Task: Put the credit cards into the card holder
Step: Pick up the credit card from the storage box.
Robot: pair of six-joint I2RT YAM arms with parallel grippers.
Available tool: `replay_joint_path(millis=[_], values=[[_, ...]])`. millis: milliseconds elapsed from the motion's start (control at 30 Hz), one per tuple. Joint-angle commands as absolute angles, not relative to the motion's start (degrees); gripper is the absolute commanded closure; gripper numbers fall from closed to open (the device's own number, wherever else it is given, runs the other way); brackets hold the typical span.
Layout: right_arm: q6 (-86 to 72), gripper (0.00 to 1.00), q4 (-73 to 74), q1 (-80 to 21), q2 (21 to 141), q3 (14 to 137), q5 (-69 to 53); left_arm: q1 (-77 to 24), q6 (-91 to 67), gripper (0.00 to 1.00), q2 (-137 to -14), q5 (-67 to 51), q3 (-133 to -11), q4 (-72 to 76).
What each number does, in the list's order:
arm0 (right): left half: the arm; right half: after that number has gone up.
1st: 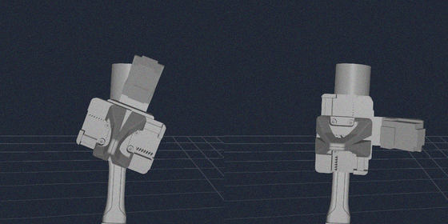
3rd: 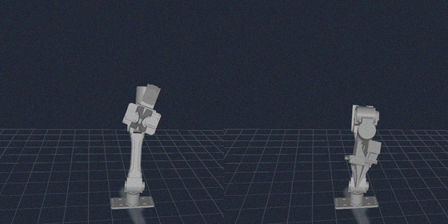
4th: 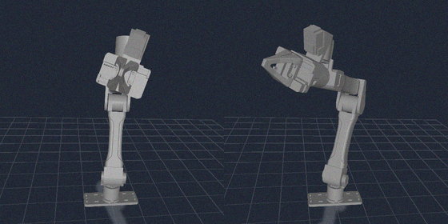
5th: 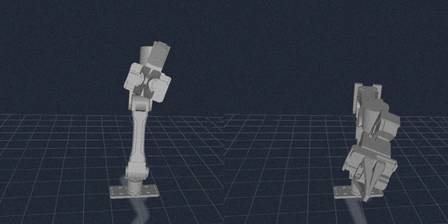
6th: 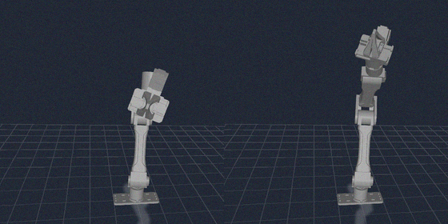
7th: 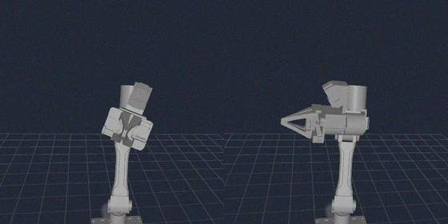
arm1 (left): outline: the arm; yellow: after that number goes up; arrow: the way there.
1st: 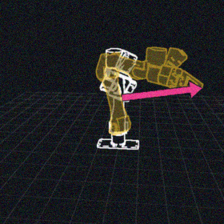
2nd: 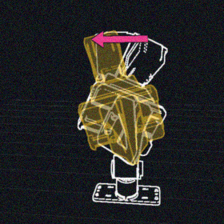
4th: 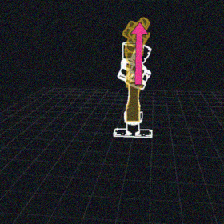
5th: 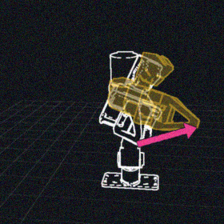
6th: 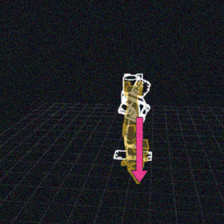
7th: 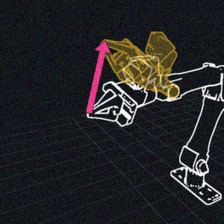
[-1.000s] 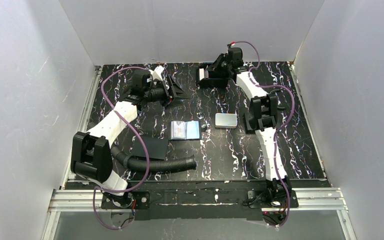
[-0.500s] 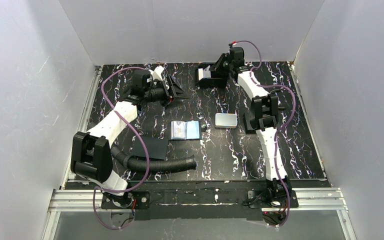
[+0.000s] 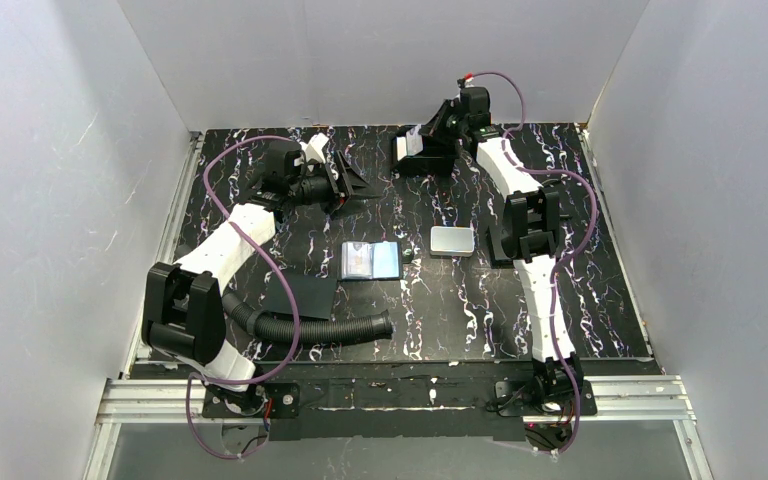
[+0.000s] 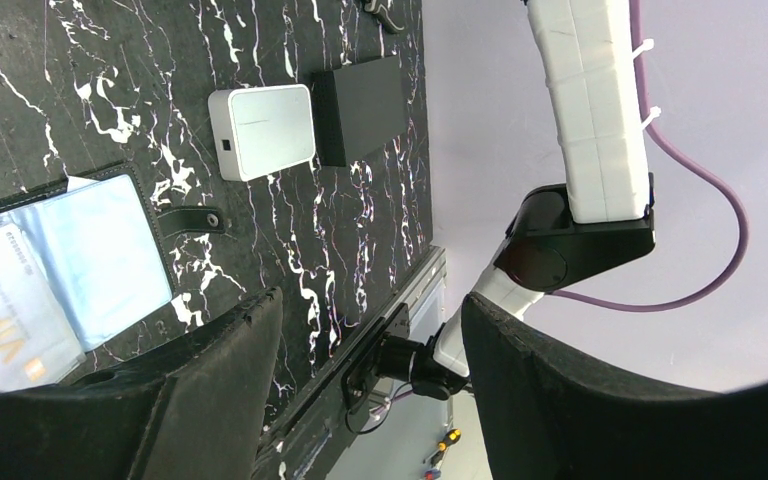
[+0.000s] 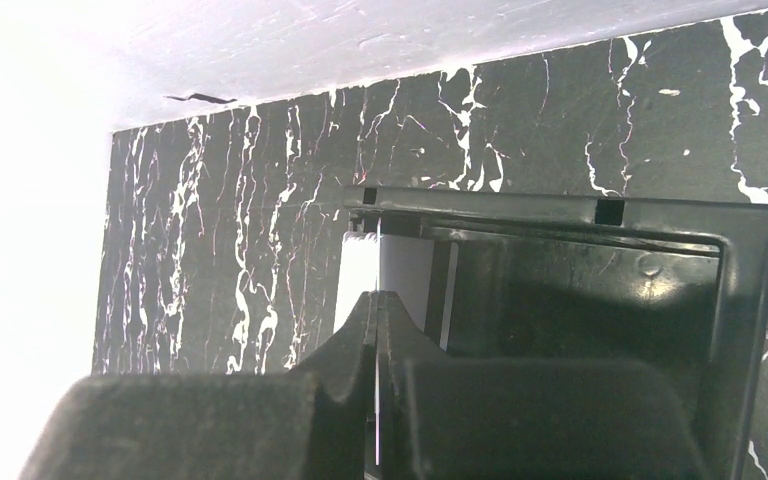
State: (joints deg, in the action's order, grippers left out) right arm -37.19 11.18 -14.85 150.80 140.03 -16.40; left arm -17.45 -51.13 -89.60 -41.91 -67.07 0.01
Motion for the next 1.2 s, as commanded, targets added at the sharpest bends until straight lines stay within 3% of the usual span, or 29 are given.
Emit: replay_joint_path(millis=[0, 367, 567, 800, 933, 1167], values=[[-35.44, 0.99, 11.07, -14.30, 144.89, 140.17, -15.86, -17.35, -49.01, 0.36, -89.01, -41.89, -67.56, -2.79], [-29.98, 0.99, 15.15, -12.99, 136.12, 138.01, -18.81, -16.93, -32.93, 0.35, -92.32, -31.50, -74.30, -28.67], [-31.61, 0.99, 9.55, -16.25, 119.70, 109.90, -25.80, -16.86, -25.36, 0.32, -96.20, -26.09, -73.90, -37.00], [-42.87, 0.99, -11.56, -20.54, 105.22, 76.31, -39.96, -15.75, -23.20, 0.29, -100.68, -23.62, -72.81, -37.32], [-46.01, 0.99, -20.26, -24.27, 104.13, 65.87, -43.59, -14.39, -21.65, 0.28, -105.93, -26.20, -73.87, -37.44], [-47.91, 0.99, -28.81, -26.81, 106.56, 59.26, -44.24, -14.22, -20.60, 0.32, -110.29, -28.62, -73.22, -35.31]])
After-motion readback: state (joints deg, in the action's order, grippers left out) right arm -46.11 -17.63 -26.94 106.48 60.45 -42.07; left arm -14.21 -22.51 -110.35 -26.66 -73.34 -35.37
